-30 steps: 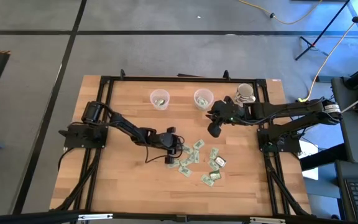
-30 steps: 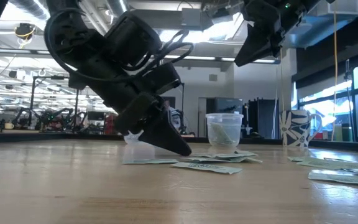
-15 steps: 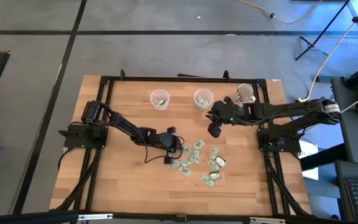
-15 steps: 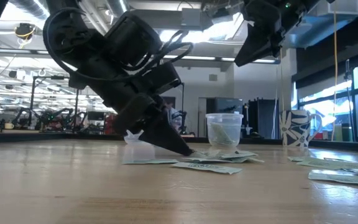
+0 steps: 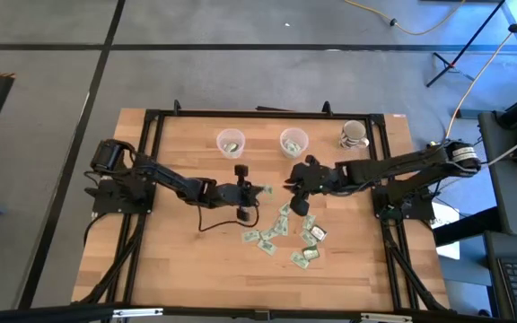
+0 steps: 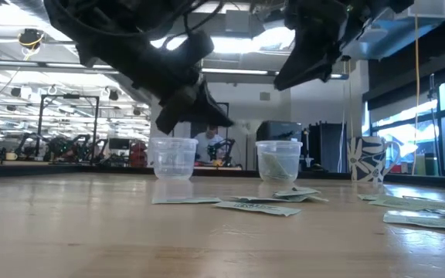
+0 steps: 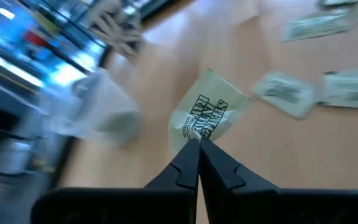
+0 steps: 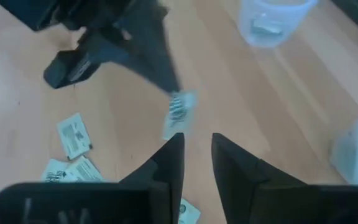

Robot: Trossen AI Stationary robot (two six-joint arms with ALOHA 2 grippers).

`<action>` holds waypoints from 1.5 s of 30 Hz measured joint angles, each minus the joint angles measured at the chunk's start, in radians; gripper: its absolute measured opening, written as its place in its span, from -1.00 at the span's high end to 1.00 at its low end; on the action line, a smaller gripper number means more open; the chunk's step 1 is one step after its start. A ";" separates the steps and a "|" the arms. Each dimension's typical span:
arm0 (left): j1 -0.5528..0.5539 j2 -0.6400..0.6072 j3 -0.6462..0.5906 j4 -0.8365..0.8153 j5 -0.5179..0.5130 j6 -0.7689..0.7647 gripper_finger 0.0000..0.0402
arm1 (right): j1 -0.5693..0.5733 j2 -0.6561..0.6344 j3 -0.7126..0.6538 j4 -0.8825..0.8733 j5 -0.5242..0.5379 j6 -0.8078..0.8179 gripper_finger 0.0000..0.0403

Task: Pick and place Stevia / Truvia into bins
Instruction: Put the stevia packet into the right transparent container

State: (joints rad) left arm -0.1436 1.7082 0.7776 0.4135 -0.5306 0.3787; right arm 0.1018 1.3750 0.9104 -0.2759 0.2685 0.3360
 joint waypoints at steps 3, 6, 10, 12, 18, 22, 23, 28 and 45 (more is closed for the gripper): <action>-0.015 0.000 0.000 0.027 -0.098 0.092 0.99 | 0.001 0.045 0.000 0.029 -0.001 -0.013 0.58; -0.035 0.000 0.001 0.046 -0.177 0.169 0.98 | -0.002 0.073 0.000 0.042 0.000 -0.015 0.58; -0.064 0.000 0.001 0.064 -0.241 0.232 0.99 | -0.008 0.099 0.000 0.082 0.000 -0.017 0.58; -0.078 0.000 0.002 0.077 -0.268 0.264 0.99 | -0.010 0.103 0.000 0.102 0.000 -0.029 0.58; -0.111 -0.002 0.002 0.115 -0.335 0.336 0.99 | -0.010 0.104 0.000 0.137 0.000 -0.030 0.58; -0.125 -0.002 0.002 0.164 -0.343 0.376 0.98 | -0.010 0.104 0.000 0.148 0.000 -0.027 0.58; -0.128 -0.002 0.002 0.177 -0.343 0.387 0.98 | -0.010 0.104 0.000 0.150 0.000 -0.027 0.58; -0.136 -0.002 0.003 0.248 -0.343 0.446 0.99 | -0.010 0.104 0.000 0.174 0.000 -0.026 0.58; -0.134 -0.002 0.003 0.264 -0.366 0.481 0.99 | -0.010 0.103 0.000 0.206 -0.036 -0.053 0.97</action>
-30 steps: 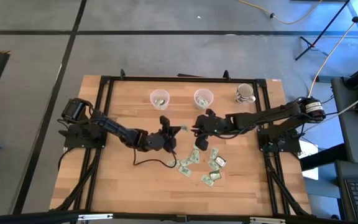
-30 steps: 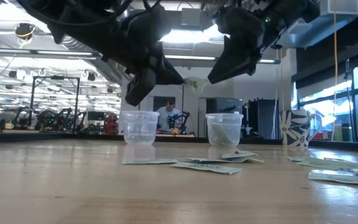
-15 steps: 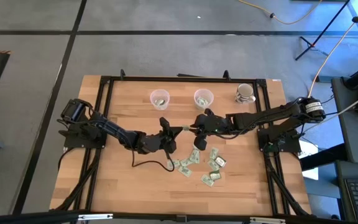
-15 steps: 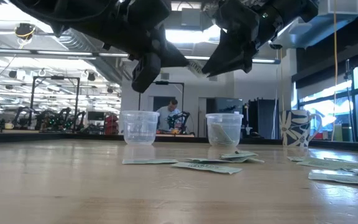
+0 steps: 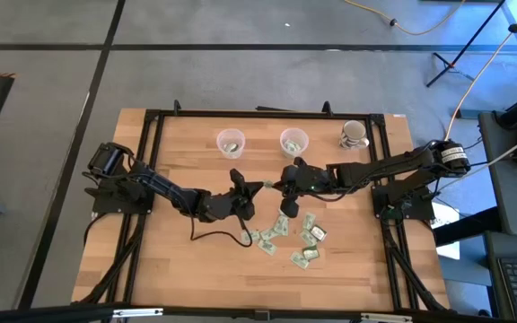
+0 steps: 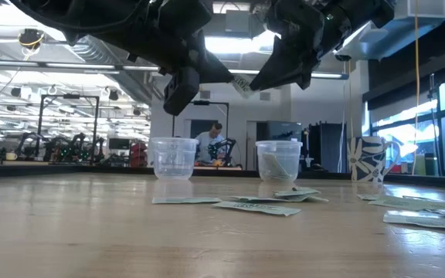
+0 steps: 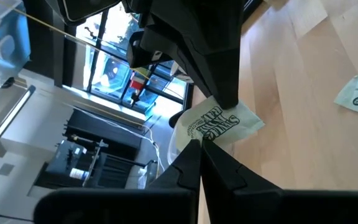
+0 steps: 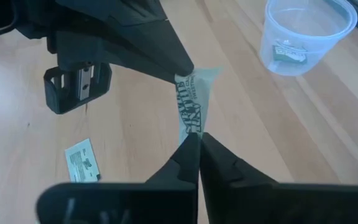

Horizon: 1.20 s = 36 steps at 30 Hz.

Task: Pick and place Stevia / Truvia into bins
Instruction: Put the stevia packet into the right transparent container

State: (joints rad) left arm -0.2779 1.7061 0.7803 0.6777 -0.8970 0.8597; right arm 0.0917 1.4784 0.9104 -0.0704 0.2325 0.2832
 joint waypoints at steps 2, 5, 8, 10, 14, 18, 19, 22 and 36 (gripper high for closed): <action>0.000 0.000 0.000 0.000 0.000 0.000 0.99 | 0.000 0.000 0.000 0.000 0.000 0.001 0.96; 0.000 0.000 0.000 -0.001 -0.004 -0.013 0.95 | 0.000 0.000 0.000 0.000 0.000 0.001 0.98; 0.000 0.000 0.000 -0.014 -0.010 -0.054 0.83 | 0.000 0.000 0.000 -0.004 -0.001 0.000 0.98; 0.000 -0.001 0.001 -0.026 -0.011 -0.077 0.72 | 0.000 0.000 0.000 -0.005 -0.002 0.000 0.99; 0.000 -0.001 0.001 -0.038 -0.027 -0.153 0.51 | 0.000 -0.005 0.000 -0.014 -0.001 0.001 0.99; 0.000 -0.002 0.001 -0.071 -0.092 -0.245 0.38 | -0.001 -0.039 0.000 -0.029 0.017 0.001 0.99; 0.000 -0.002 0.001 -0.081 -0.099 -0.273 0.36 | -0.003 -0.051 0.000 -0.046 0.036 0.000 0.99; 0.007 -0.002 0.001 -0.110 -0.084 -0.342 0.36 | -0.025 -0.086 0.012 -0.113 0.090 0.000 0.99; 0.107 -0.122 0.001 -0.452 0.504 -0.819 0.54 | -0.292 -0.098 0.128 -0.507 0.104 -0.028 1.00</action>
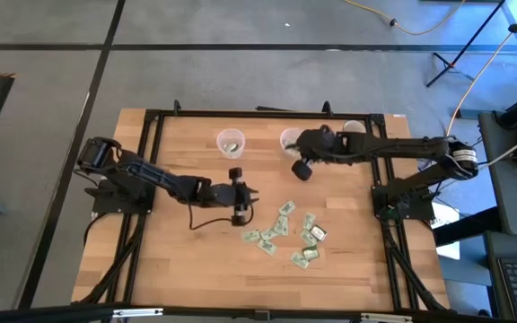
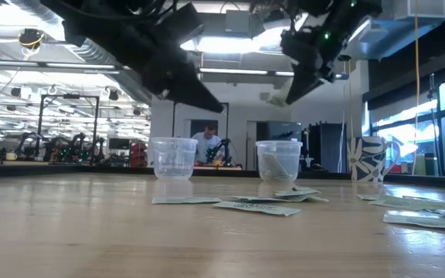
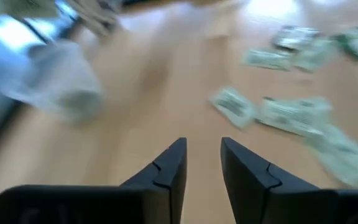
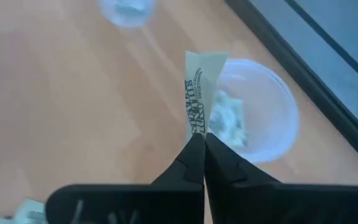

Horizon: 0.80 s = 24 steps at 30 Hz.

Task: Pick and place Stevia / Truvia into bins
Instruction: Put the stevia packet into the right transparent container

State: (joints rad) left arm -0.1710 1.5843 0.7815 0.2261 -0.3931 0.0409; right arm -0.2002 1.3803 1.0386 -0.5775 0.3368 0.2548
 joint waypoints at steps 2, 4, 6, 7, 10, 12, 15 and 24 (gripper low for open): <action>0.014 -0.010 0.000 -0.048 0.099 -0.047 0.55 | -0.036 0.013 0.000 0.007 -0.015 -0.016 1.00; 0.024 -0.013 0.000 -0.062 0.170 -0.068 0.56 | -0.070 0.029 0.000 0.002 -0.030 -0.029 1.00; 0.030 -0.013 0.000 -0.067 0.204 -0.082 0.56 | -0.101 0.046 0.000 0.010 -0.046 -0.042 1.00; 0.031 -0.013 0.000 -0.069 0.208 -0.083 0.56 | -0.113 0.057 0.000 0.009 -0.046 -0.051 1.00; 0.031 -0.013 0.000 -0.069 0.203 -0.083 0.56 | -0.144 0.089 0.000 0.011 -0.049 -0.056 1.00; 0.031 -0.013 0.000 -0.069 0.204 -0.083 0.56 | -0.159 0.111 0.000 0.013 -0.050 -0.058 1.00; 0.030 -0.013 0.000 -0.069 0.204 -0.082 0.56 | -0.171 0.146 0.000 0.018 -0.051 -0.058 1.00; 0.030 -0.013 0.000 -0.073 0.204 -0.081 0.56 | -0.177 0.212 0.000 0.026 -0.051 -0.078 0.99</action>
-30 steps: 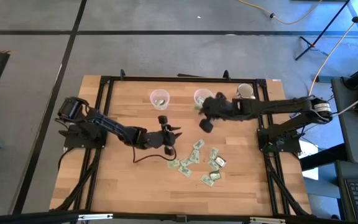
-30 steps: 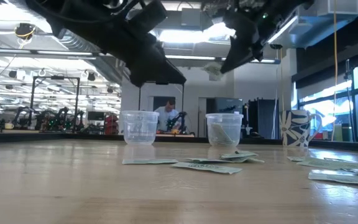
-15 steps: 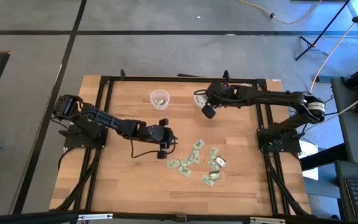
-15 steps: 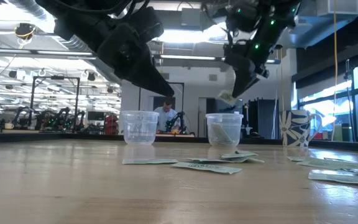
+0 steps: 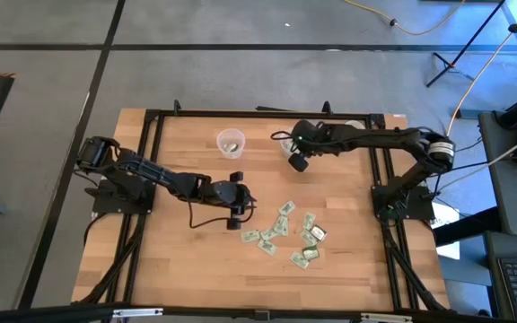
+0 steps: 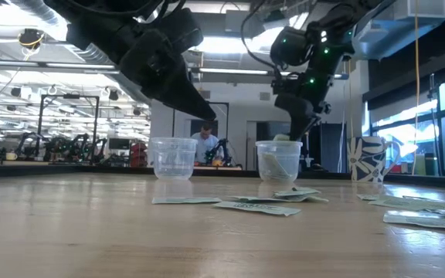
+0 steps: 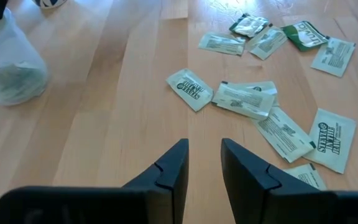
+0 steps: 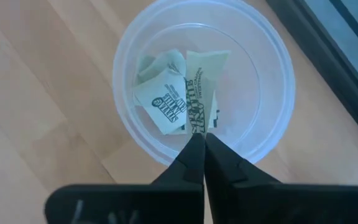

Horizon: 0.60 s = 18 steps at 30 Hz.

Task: Pick and place Stevia / Truvia into bins
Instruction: Put the stevia packet into the right transparent container

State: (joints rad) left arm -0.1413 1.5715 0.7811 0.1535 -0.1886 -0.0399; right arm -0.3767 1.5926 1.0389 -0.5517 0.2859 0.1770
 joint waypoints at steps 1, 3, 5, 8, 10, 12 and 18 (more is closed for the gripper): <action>0.000 0.000 0.000 -0.001 0.000 0.000 0.56 | 0.000 0.002 0.000 0.003 0.000 -0.002 0.98; 0.000 0.000 0.000 -0.001 0.000 0.000 0.56 | 0.000 0.003 0.000 0.002 0.000 0.000 0.94; 0.000 0.000 0.000 -0.001 0.000 0.000 0.56 | 0.000 0.003 0.000 0.003 0.000 0.005 0.88; 0.000 0.000 0.000 -0.001 0.000 0.000 0.56 | 0.000 0.003 0.000 0.003 0.001 0.017 0.75; 0.000 0.000 0.000 -0.001 0.000 0.000 0.56 | 0.000 0.003 0.000 0.003 0.009 0.013 0.65; 0.000 0.000 0.000 -0.001 0.000 0.000 0.56 | 0.000 -0.005 -0.001 -0.002 0.028 0.005 0.55; 0.000 0.000 0.000 -0.001 -0.002 0.001 0.56 | 0.031 -0.107 -0.002 -0.008 -0.089 -0.012 0.42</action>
State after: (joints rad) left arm -0.1413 1.5715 0.7811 0.1526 -0.1911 -0.0391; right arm -0.3454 1.4853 1.0370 -0.5596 0.1971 0.1650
